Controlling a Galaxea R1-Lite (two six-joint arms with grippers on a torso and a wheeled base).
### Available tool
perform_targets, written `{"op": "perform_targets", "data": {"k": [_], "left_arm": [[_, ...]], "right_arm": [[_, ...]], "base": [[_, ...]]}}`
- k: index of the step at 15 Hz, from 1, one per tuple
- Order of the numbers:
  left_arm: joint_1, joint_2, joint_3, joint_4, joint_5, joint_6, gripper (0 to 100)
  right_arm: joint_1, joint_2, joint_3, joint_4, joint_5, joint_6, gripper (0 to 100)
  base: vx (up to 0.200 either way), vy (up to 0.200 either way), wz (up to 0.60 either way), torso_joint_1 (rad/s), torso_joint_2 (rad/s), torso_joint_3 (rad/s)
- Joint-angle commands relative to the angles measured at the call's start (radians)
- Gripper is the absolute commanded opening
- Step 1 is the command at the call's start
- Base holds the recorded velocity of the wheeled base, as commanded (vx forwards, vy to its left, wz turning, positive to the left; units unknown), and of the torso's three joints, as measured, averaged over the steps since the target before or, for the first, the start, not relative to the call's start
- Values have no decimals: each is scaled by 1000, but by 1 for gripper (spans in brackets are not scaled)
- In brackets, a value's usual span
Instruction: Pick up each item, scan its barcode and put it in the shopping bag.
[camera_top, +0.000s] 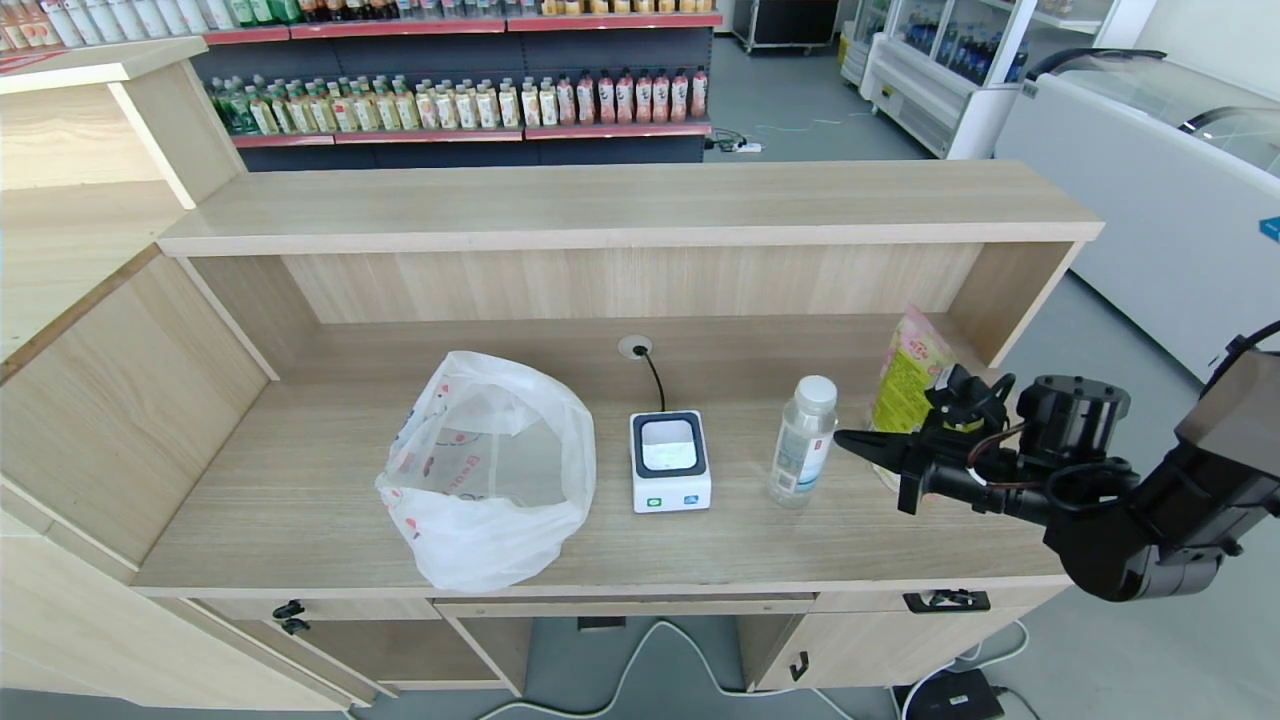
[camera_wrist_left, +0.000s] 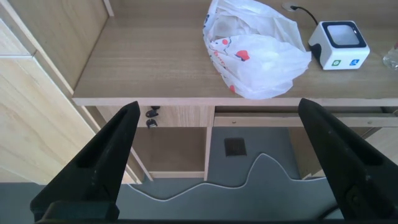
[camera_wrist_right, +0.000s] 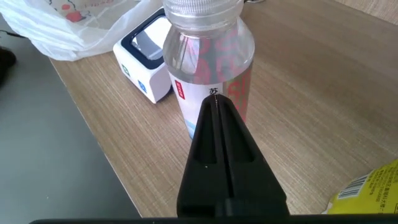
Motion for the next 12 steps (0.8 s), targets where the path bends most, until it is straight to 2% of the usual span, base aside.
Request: {"op": "perform_targets", "data": {"k": [1,11,12], "left_arm": [[0,0,0,0,1,-1,100],[0,0,0,0,0,-1,100],[0,0,0,0,1,-1,100]], "right_arm": [[-5,-52,46,0,2,-1,0],[-15,-179,134,17,23,-13,0],[-15,-179,132,26,21,-13,100]], "base": [[0,0,0,0,0,0],[0,0,0,0,0,0],[0,0,0,0,0,0]]}}
